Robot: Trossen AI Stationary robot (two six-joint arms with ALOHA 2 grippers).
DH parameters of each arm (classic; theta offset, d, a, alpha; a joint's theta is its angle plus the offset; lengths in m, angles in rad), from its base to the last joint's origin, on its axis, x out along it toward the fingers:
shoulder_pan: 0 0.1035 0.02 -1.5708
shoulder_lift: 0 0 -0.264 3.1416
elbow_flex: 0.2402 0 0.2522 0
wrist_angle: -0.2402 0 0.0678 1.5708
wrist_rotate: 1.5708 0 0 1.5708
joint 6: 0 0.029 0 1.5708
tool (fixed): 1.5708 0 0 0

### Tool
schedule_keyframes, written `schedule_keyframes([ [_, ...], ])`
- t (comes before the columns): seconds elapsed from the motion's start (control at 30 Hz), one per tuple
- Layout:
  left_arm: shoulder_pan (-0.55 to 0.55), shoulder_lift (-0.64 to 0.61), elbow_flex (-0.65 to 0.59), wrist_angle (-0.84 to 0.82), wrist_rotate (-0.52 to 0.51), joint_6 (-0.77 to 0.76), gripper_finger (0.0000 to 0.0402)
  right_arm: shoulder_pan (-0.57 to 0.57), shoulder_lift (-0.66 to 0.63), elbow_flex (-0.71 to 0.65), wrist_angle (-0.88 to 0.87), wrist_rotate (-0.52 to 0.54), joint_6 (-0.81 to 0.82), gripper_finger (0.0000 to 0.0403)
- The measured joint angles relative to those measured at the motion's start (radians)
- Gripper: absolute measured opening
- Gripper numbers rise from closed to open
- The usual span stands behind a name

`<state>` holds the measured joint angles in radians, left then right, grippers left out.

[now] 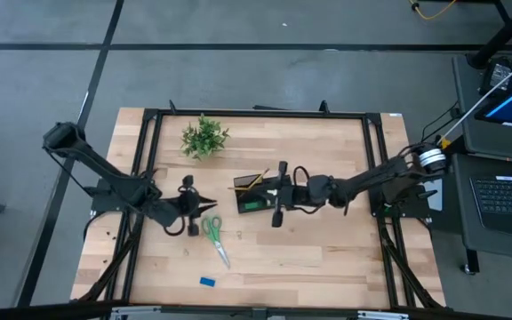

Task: Pick and place office supplies into organizer
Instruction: Put the green scissors into the black desk organizer

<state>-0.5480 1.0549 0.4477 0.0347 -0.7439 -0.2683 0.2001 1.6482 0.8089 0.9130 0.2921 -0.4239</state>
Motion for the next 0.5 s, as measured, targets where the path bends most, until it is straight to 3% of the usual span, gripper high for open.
schedule_keyframes([
  [0.23,0.078,0.131,0.014,0.04,0.201,-0.03,0.0077,0.0,-0.129,0.0,-0.215,0.003,0.043,0.0009],
  [0.37,0.105,0.21,0.091,-0.077,0.339,-0.076,0.0091,0.0,-0.174,0.0,-0.322,0.003,0.107,0.0009],
  [0.5,0.113,0.283,0.189,-0.259,0.415,-0.078,0.0095,0.0,-0.193,0.001,-0.418,0.003,0.176,0.0009],
])
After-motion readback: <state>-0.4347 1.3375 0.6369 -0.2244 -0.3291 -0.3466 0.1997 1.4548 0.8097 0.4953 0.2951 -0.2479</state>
